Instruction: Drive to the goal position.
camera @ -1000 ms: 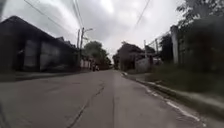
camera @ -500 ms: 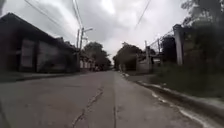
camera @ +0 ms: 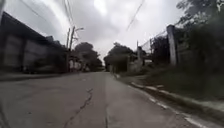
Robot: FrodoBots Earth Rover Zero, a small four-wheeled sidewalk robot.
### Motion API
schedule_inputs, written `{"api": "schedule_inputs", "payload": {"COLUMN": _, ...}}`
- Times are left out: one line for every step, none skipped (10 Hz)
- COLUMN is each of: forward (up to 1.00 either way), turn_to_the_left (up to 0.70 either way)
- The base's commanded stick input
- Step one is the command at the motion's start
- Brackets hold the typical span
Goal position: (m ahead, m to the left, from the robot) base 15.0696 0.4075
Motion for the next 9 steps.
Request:
{"api": "schedule_inputs", "payload": {"forward": 0.7, "turn_to_the_left": 0.0}}
{"api": "schedule_inputs", "payload": {"forward": 0.7, "turn_to_the_left": 0.0}}
{"api": "schedule_inputs", "payload": {"forward": 0.7, "turn_to_the_left": 0.0}}
{"api": "schedule_inputs", "payload": {"forward": 0.7, "turn_to_the_left": 0.0}}
{"api": "schedule_inputs", "payload": {"forward": 0.7, "turn_to_the_left": 0.0}}
{"api": "schedule_inputs", "payload": {"forward": 0.7, "turn_to_the_left": 0.0}}
{"api": "schedule_inputs", "payload": {"forward": 0.7, "turn_to_the_left": 0.0}}
{"api": "schedule_inputs", "payload": {"forward": 0.7, "turn_to_the_left": 0.0}}
{"api": "schedule_inputs", "payload": {"forward": 0.7, "turn_to_the_left": 0.0}}
